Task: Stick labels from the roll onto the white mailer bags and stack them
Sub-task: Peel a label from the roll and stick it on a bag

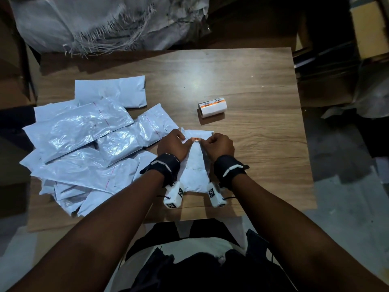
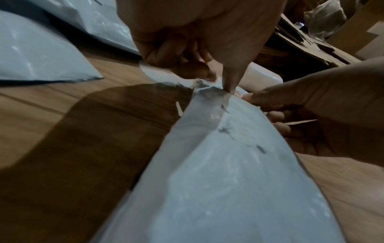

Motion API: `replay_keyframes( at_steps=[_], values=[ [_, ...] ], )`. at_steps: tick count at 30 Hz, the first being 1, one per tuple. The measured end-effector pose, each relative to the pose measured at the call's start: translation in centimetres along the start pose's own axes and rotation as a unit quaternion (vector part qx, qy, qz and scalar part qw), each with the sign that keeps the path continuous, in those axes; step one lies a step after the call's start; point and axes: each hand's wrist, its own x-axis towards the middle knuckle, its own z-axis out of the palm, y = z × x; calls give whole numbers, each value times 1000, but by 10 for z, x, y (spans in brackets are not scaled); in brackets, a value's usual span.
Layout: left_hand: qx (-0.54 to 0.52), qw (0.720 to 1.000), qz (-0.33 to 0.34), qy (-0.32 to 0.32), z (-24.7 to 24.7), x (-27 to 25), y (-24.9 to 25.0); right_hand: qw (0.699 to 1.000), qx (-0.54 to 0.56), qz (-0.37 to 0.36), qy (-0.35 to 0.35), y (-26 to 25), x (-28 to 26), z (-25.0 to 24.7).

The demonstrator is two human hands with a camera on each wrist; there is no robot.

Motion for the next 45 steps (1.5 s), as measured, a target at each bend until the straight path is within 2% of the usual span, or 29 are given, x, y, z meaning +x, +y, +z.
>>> replay_keyframes(
  at_steps=[2,3,4,6,8,12,16,19,24,29,32,34,36,40,42,45],
  values=[
    [12,998,46,28,-1,-6,-6,996,-50,-71,27,7,-9,-2],
    [33,994,97,49,0,-10,-10,988,-81,-123,35,14,-13,0],
    [74,983,158,61,2,-14,-14,976,-114,-183,43,21,-17,3],
    [188,945,263,56,11,-22,-23,942,-179,-279,47,37,-25,13],
    [258,918,301,30,22,-27,-30,923,-225,-312,31,48,-29,25],
    [287,927,241,-6,30,-31,-36,924,-254,-284,-2,48,-32,31],
    [329,920,213,-7,32,-35,-31,923,-288,-254,21,39,-34,31],
    [330,926,182,5,33,-37,-28,928,-285,-237,22,35,-36,29],
    [347,910,226,-16,27,-37,-27,913,-304,-270,14,32,-38,29],
    [344,922,170,-49,25,-38,-25,915,-333,-227,12,28,-44,30],
    [262,955,129,-59,13,-39,-22,933,-306,-189,10,29,-47,22],
    [175,972,141,-71,1,-38,-26,952,-255,-170,14,36,-48,11],
    [122,974,164,-101,-7,-36,-36,968,-201,-148,-9,47,-49,-1],
    [116,954,202,-189,1,-33,-58,978,-123,-136,-97,71,-62,-3],
    [105,945,220,-216,8,-38,-57,983,-90,-115,-109,77,-69,-3],
    [89,942,235,-224,15,-53,-44,988,-71,-98,-96,85,-72,-10]
  ],
)
